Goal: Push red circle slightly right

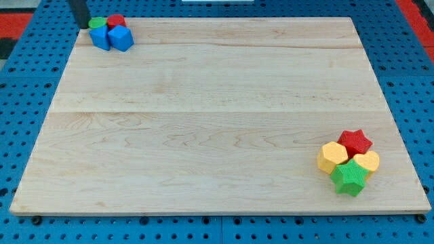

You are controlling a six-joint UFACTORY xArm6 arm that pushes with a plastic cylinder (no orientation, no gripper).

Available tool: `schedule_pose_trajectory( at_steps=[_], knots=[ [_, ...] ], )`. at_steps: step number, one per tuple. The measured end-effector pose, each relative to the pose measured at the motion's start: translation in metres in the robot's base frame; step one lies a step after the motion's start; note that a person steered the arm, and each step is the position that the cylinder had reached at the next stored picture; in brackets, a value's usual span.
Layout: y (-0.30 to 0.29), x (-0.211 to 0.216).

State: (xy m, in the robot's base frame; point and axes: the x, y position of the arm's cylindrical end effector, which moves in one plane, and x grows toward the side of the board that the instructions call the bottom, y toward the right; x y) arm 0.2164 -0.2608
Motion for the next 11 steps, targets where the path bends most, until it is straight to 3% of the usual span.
schedule_pose_trajectory(
  at_steps=[2,3,4,5,6,9,10,11],
  knots=[
    [0.058,0.015],
    [0.042,0.02],
    [-0.005,0.005],
    [-0.014,-0.025],
    [-0.003,-0.025],
    [0.12,-0.014],
    [0.124,-0.002],
    [0.114,-0.018]
  ],
)
